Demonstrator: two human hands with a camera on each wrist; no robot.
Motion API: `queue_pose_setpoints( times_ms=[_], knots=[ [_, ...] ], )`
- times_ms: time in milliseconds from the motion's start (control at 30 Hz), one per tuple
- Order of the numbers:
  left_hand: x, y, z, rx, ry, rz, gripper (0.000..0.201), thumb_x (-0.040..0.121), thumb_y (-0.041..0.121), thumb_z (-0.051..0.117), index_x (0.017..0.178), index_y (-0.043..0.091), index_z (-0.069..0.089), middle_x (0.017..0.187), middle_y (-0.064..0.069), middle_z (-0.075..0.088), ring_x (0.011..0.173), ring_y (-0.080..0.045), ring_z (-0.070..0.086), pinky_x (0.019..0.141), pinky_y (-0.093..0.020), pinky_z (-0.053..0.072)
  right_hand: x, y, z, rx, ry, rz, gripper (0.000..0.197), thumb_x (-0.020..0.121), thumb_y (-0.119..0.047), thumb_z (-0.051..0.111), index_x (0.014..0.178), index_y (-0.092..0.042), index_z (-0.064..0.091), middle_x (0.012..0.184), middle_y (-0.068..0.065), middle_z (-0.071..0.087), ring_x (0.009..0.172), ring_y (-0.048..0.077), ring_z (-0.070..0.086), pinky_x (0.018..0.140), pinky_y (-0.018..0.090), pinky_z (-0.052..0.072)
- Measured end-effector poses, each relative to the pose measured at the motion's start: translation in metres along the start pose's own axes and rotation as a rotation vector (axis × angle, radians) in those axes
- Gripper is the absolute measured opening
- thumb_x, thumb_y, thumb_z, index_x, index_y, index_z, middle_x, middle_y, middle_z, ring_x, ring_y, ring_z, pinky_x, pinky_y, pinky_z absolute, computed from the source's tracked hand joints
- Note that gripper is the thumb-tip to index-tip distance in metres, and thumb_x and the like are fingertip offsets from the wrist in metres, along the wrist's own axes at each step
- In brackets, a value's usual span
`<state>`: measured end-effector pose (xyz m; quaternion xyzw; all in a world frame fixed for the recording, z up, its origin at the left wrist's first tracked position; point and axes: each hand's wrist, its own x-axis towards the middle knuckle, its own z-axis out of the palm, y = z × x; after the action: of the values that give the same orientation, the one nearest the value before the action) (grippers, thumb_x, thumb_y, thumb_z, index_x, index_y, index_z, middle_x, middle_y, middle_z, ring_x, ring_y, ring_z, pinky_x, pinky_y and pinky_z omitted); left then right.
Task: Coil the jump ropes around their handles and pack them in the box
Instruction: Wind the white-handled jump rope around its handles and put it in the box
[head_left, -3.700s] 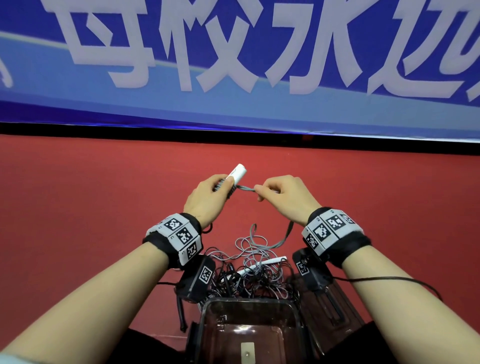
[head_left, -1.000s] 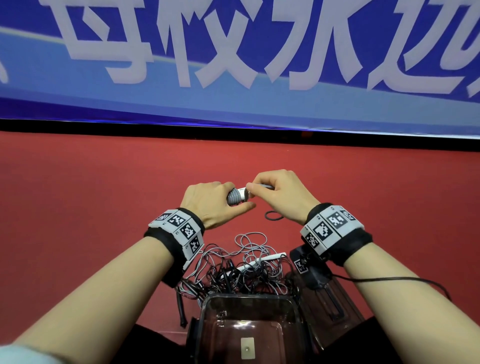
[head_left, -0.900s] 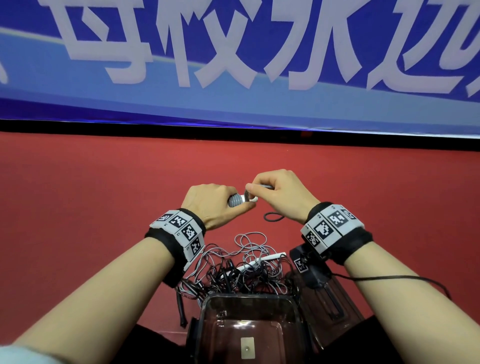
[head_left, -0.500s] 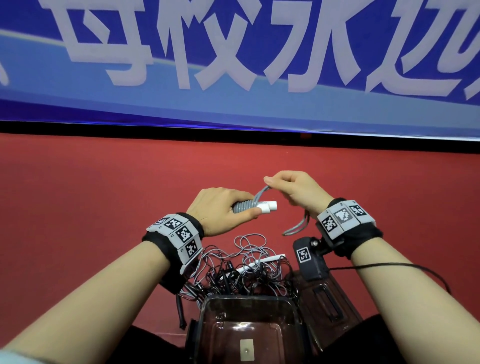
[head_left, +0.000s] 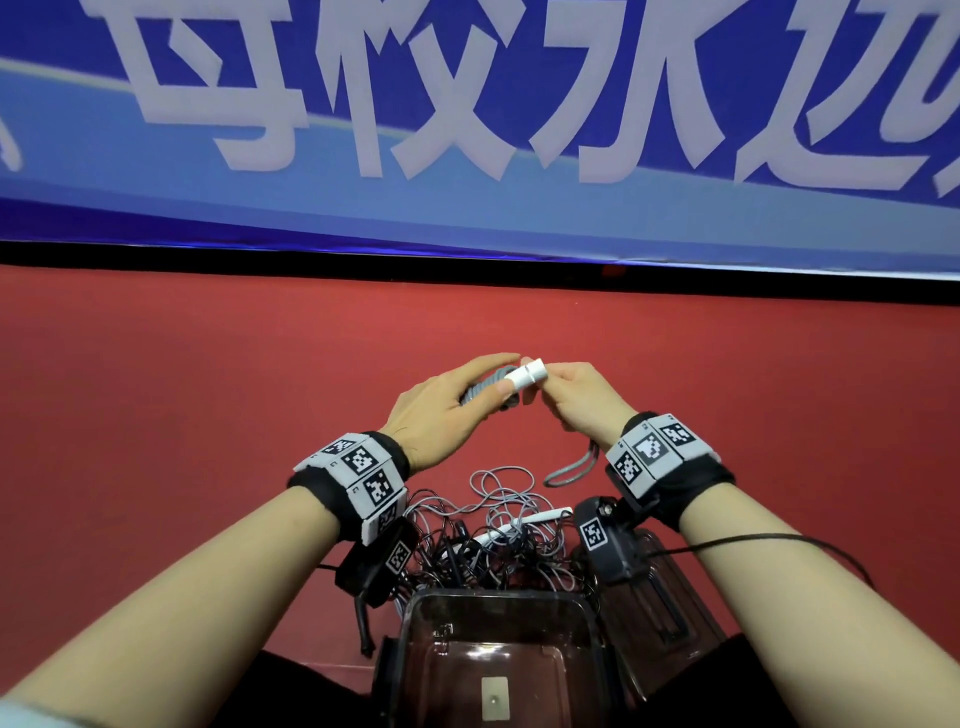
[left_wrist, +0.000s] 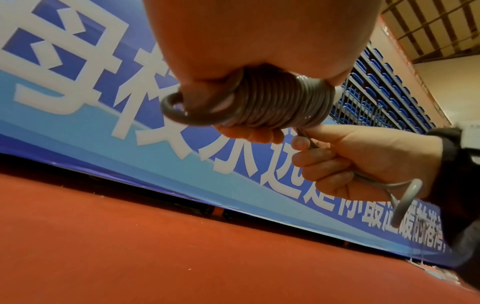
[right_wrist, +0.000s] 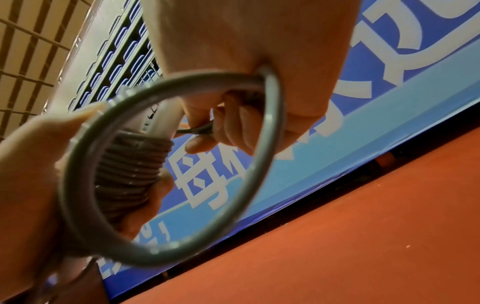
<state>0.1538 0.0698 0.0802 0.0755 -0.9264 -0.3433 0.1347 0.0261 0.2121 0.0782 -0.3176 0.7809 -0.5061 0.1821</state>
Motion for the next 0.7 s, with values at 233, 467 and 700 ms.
queue_pose_setpoints(
  times_ms=[233, 467, 700],
  knots=[
    [0.009, -0.009, 0.004, -0.299, 0.088, -0.058, 0.029, 0.089, 0.064, 0.041, 0.112, 0.056, 0.056, 0.095, 0.018, 0.068, 0.080, -0.010, 0.061, 0.077, -0.042, 0.053, -0.004, -0.008, 0.014, -0.143, 0.091, -0.104, 0.044, 0.100, -0.026, 0.045, 0.057, -0.022, 0.055, 0.053, -0.002, 0.041, 0.045, 0.011, 0.033, 0.049, 0.027, 0.026],
    [0.015, -0.007, 0.003, -0.422, 0.097, -0.095, 0.041, 0.101, 0.045, 0.044, 0.141, 0.035, 0.041, 0.084, 0.007, 0.055, 0.060, -0.002, 0.048, 0.060, -0.016, 0.042, -0.009, -0.013, 0.028, -0.296, 0.079, -0.181, 0.026, 0.100, -0.020, 0.041, 0.106, -0.030, 0.065, 0.059, -0.003, 0.049, 0.045, 0.013, 0.039, 0.043, 0.022, 0.030],
    [0.020, -0.011, 0.008, -0.435, 0.154, -0.126, 0.028, 0.101, 0.041, 0.047, 0.126, 0.029, 0.044, 0.084, -0.001, 0.054, 0.065, -0.011, 0.044, 0.064, -0.026, 0.038, -0.016, -0.021, 0.034, -0.266, 0.026, -0.190, 0.037, 0.090, -0.019, 0.054, 0.127, -0.027, 0.058, 0.074, 0.002, 0.062, 0.070, 0.022, 0.061, 0.066, 0.032, 0.048]
  ],
)
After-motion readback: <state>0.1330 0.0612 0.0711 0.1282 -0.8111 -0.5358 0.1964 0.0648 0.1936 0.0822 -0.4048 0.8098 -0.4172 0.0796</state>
